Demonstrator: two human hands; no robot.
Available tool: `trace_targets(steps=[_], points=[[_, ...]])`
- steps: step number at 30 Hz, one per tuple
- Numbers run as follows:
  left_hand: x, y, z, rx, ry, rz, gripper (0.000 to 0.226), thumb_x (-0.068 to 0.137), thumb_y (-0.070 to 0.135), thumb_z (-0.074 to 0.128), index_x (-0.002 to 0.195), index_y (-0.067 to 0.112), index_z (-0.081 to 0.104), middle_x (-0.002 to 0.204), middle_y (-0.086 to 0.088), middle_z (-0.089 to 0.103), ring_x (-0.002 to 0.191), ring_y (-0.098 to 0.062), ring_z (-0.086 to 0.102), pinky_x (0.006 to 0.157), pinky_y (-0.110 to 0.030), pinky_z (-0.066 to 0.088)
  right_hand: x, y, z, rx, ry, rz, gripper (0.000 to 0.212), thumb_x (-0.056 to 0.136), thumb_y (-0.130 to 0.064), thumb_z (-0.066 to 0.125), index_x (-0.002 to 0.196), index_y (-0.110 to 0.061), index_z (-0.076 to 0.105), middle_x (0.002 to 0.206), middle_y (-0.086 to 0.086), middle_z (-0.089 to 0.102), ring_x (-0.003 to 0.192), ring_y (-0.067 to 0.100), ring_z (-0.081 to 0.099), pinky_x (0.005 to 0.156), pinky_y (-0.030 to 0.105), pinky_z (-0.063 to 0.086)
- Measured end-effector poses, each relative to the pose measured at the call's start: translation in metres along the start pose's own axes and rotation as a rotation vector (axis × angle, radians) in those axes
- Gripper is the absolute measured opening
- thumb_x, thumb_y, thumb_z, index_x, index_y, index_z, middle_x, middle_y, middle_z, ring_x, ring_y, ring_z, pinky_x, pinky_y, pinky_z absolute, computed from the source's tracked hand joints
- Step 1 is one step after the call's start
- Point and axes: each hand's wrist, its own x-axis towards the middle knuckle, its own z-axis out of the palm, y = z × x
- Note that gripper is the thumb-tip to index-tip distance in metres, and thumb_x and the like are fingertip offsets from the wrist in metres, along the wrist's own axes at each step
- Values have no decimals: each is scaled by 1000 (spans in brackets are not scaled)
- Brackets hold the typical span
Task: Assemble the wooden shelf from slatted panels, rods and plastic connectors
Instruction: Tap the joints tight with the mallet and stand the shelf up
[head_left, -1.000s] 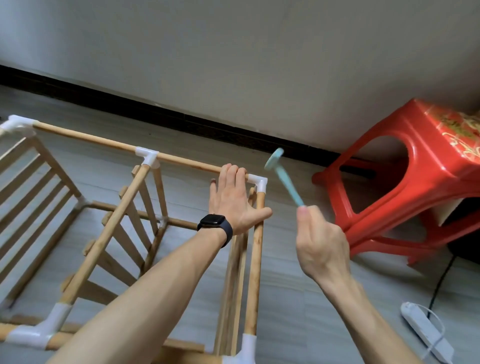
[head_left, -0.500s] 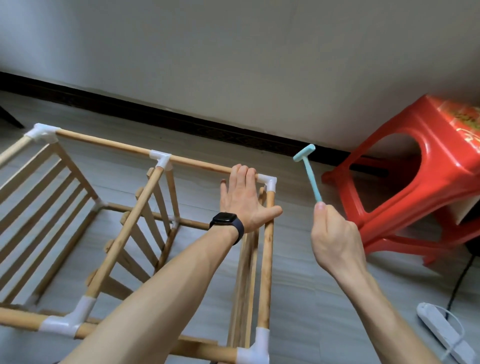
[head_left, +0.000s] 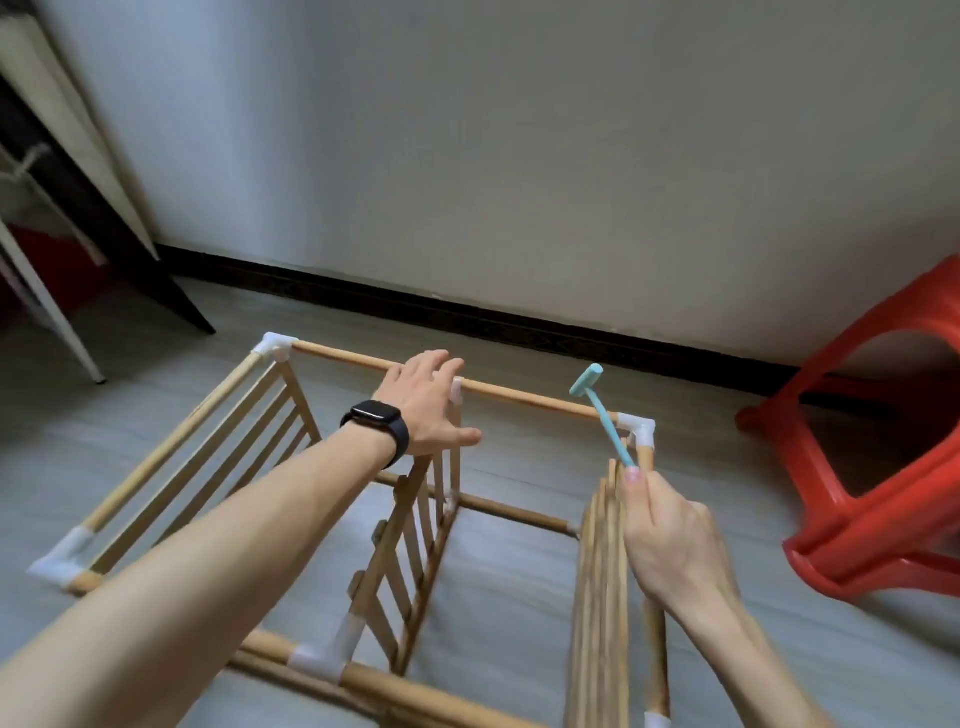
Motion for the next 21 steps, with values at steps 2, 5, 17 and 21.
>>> trace_targets(steps=[2, 5, 17, 21], points=[[-3, -26, 3, -23, -49, -82, 114, 74, 79, 62, 159, 23, 10, 167, -8, 6, 154, -28, 1, 123, -53, 7, 8, -15, 8, -4, -4, -28, 49, 104, -47, 20, 73, -21, 47, 63, 3, 59, 63, 23, 57, 56, 39, 40], [-2, -44, 11, -87, -126, -147, 130, 64, 88, 61, 160, 25, 0, 168, -6, -6, 154, -27, -10, 121, -59, -2, 21, -36, 21, -20, -15, -80, 49, 105, -45, 20, 71, -21, 45, 62, 4, 57, 80, 26, 55, 70, 43, 45], [12, -46, 49, -325, 145, -135, 113, 55, 70, 56, 152, 20, 26, 161, -2, 18, 152, -19, 3, 122, -56, 7, 55, -83, 62, -135, -78, -199, 46, 104, -51, 20, 74, -26, 44, 54, -1, 54, 53, 22, 55, 55, 48, 49], [14, -48, 52, -349, 178, -128, 110, 55, 71, 56, 149, 21, 28, 159, -1, 21, 151, -19, 6, 122, -56, 9, 64, -96, 59, 3, -27, -366, 42, 106, -43, 27, 71, -24, 42, 48, -4, 48, 43, 15, 46, 45, 38, 38]])
